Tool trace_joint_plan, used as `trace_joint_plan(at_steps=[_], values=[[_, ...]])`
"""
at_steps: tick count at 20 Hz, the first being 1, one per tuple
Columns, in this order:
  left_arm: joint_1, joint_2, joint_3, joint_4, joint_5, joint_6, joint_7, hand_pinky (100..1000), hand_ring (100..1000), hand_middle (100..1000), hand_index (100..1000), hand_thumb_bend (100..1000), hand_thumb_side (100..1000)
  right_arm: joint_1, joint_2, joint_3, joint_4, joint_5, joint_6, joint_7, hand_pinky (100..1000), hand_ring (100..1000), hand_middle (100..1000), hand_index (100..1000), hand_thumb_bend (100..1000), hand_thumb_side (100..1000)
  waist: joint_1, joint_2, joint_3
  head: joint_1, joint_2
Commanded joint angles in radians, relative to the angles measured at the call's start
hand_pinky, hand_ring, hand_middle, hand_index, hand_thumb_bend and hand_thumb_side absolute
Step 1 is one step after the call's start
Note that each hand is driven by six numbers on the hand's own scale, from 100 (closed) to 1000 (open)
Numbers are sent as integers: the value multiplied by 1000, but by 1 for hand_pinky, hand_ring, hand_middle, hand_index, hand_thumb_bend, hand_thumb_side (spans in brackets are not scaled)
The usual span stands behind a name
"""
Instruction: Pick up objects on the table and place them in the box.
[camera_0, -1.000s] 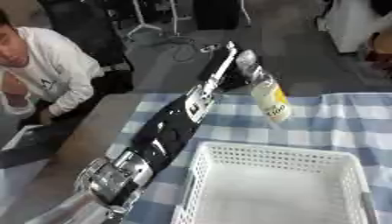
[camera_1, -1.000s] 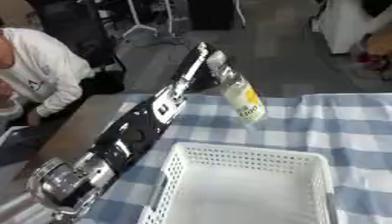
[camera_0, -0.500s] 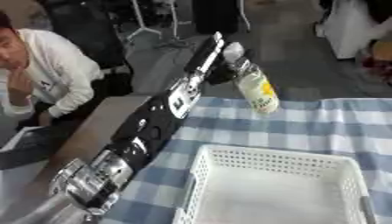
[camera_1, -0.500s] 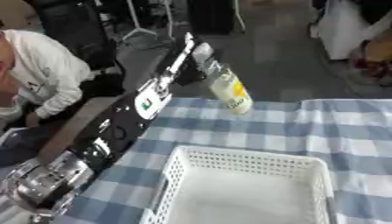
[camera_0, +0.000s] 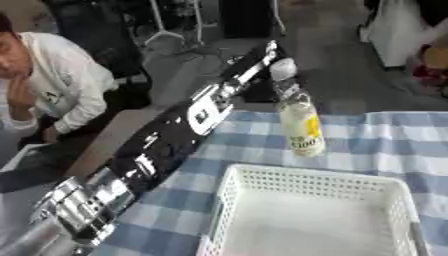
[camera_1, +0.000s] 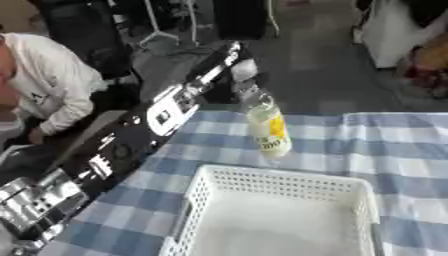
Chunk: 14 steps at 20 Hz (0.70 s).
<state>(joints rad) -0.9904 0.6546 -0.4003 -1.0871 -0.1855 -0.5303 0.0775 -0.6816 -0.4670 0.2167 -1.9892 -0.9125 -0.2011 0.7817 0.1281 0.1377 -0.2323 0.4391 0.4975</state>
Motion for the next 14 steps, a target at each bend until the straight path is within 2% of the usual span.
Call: trace_joint_plan(at_steps=[1, 7, 10, 12, 13, 14], values=[[-23, 48, -38, -55, 52, 12, -58, 100, 100, 100, 244, 169, 756, -7, -20, -3, -11, -5, -2, 4, 786, 702, 790, 898, 100, 1000, -2, -23, 2, -2, 4], [-23, 54, -124, -74, 106, 13, -224, 100, 100, 100, 248, 171, 746, -13, -22, -7, -11, -20, -4, 9, 785, 703, 790, 898, 100, 1000, 1, -25, 0, 0, 2], [-23, 53, -133, -70, 130, 1, -291, 100, 100, 100, 256, 172, 755, -13, -23, -8, -11, -22, -4, 9, 786, 703, 790, 898, 100, 1000, 0, -24, 1, 2, 2], [-22, 53, -136, -67, 148, -6, -333, 100, 100, 124, 317, 179, 797, -13, -23, -8, -11, -23, -3, 9, 786, 704, 790, 898, 100, 1000, 0, -24, 1, 3, 3], [-21, 54, -135, -64, 158, -8, -352, 100, 100, 327, 487, 181, 832, -12, -23, -8, -11, -23, -3, 9, 786, 705, 790, 898, 100, 1000, 0, -24, 1, 3, 4], [-20, 56, -134, -63, 162, -11, -371, 243, 318, 597, 699, 234, 947, -13, -23, -8, -11, -23, -3, 9, 786, 705, 790, 898, 100, 1000, 1, -24, 1, 4, 4]])
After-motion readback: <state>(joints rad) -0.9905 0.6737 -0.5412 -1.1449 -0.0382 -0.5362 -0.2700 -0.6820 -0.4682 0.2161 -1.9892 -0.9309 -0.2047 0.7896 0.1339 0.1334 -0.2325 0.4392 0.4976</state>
